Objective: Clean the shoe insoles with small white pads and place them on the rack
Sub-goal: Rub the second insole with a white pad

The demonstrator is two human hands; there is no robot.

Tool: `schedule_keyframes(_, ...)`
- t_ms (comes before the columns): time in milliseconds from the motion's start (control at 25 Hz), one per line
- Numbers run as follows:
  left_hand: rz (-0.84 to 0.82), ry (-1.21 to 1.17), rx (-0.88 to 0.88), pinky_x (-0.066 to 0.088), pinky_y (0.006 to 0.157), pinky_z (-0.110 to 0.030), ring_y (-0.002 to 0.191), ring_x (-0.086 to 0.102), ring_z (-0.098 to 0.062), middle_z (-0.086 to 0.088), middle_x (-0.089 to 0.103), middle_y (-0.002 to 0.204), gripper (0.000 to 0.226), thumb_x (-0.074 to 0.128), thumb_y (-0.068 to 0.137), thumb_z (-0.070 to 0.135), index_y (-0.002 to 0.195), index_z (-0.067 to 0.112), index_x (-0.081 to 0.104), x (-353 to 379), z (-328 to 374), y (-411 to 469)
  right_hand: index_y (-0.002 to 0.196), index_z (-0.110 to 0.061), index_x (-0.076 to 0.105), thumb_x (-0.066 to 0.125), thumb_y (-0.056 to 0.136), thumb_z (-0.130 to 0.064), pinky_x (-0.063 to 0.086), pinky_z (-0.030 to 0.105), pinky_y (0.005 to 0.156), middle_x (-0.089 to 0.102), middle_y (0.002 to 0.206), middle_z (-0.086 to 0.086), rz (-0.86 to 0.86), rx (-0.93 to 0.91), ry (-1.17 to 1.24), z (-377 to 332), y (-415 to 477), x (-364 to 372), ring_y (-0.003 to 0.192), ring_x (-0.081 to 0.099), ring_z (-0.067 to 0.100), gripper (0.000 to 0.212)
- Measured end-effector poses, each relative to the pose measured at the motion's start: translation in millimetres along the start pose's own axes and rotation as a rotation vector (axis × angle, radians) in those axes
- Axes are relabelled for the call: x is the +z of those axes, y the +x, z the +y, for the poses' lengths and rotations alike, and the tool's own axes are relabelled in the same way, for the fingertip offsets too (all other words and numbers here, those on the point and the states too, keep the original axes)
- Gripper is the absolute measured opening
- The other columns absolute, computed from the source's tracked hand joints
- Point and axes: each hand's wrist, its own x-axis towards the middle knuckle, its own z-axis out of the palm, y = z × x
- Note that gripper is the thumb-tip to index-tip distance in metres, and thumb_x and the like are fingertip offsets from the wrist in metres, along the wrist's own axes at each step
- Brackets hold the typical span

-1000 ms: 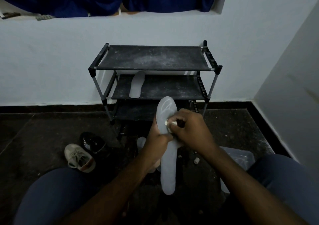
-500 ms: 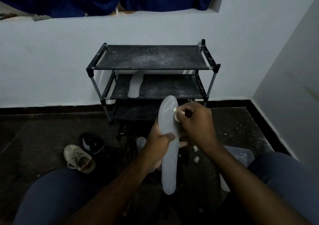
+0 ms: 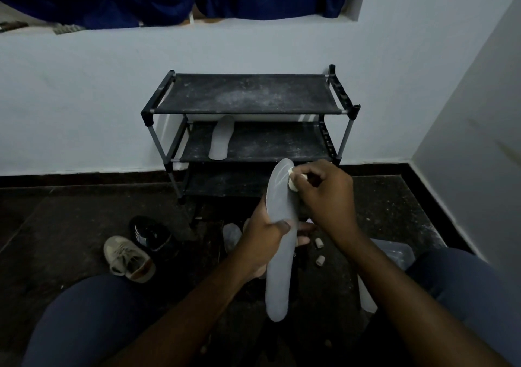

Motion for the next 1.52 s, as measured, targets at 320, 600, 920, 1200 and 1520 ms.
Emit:
schedule_keyframes(320, -0.028, -0.030, 0.012, 0.061, 0.083, -0.048, 0.114, 0.066, -0.044, -0.022, 0.062, 0.133, 0.053, 0.045, 0.099, -0.012, 0.142, 0.019, 0.048, 1, 2, -1, 0.090, -0.015, 0.079, 0.073, 0.090, -0.009, 0.055, 0.026, 0.076, 0.071, 0.087, -0.008, 0.001, -0.027, -0.021, 0, 0, 0, 0.082, 0.066, 0.004, 0.009)
schedule_keyframes(600, -0.016, 0.018, 0.039, 0.061, 0.086, -0.052, 0.109, 0.070, -0.037, -0.017, 0.064, 0.132, 0.064, 0.045, 0.096, -0.016, 0.147, 0.023, 0.043, -2, 3, -1, 0.091, -0.016, 0.079, 0.073, 0.090, -0.009, 0.056, 0.025, 0.076, 0.072, 0.089, -0.006, -0.056, -0.052, -0.039, 0, -2, 2, 0.082, 0.066, 0.003, 0.009)
schedule_keyframes(920, -0.020, 0.012, 0.049, 0.063, 0.081, -0.047, 0.107, 0.071, -0.038, -0.017, 0.065, 0.130, 0.063, 0.043, 0.096, -0.018, 0.147, 0.020, 0.044, -2, 2, -3, 0.090, -0.014, 0.079, 0.074, 0.090, -0.009, 0.053, 0.021, 0.074, 0.072, 0.088, -0.006, -0.119, -0.087, -0.027, 1, -2, 1, 0.080, 0.067, 0.004, 0.007)
schedule_keyframes(1200, -0.031, 0.011, -0.012, 0.061, 0.081, -0.047, 0.113, 0.064, -0.047, -0.019, 0.068, 0.122, 0.047, 0.041, 0.101, -0.012, 0.130, 0.022, 0.056, 3, 1, -4, 0.091, -0.014, 0.079, 0.073, 0.090, -0.008, 0.056, 0.025, 0.078, 0.072, 0.090, -0.006, -0.087, -0.092, -0.018, 0, 1, 0, 0.084, 0.068, 0.004, 0.009)
schedule_keyframes(1520, -0.010, 0.051, -0.011, 0.062, 0.083, -0.050, 0.108, 0.069, -0.042, -0.021, 0.065, 0.128, 0.056, 0.045, 0.099, -0.013, 0.142, 0.023, 0.048, 6, -2, -5, 0.090, -0.014, 0.079, 0.073, 0.089, -0.006, 0.054, 0.023, 0.076, 0.072, 0.088, -0.006, -0.025, -0.087, -0.031, -1, 4, -4, 0.082, 0.067, 0.004, 0.010)
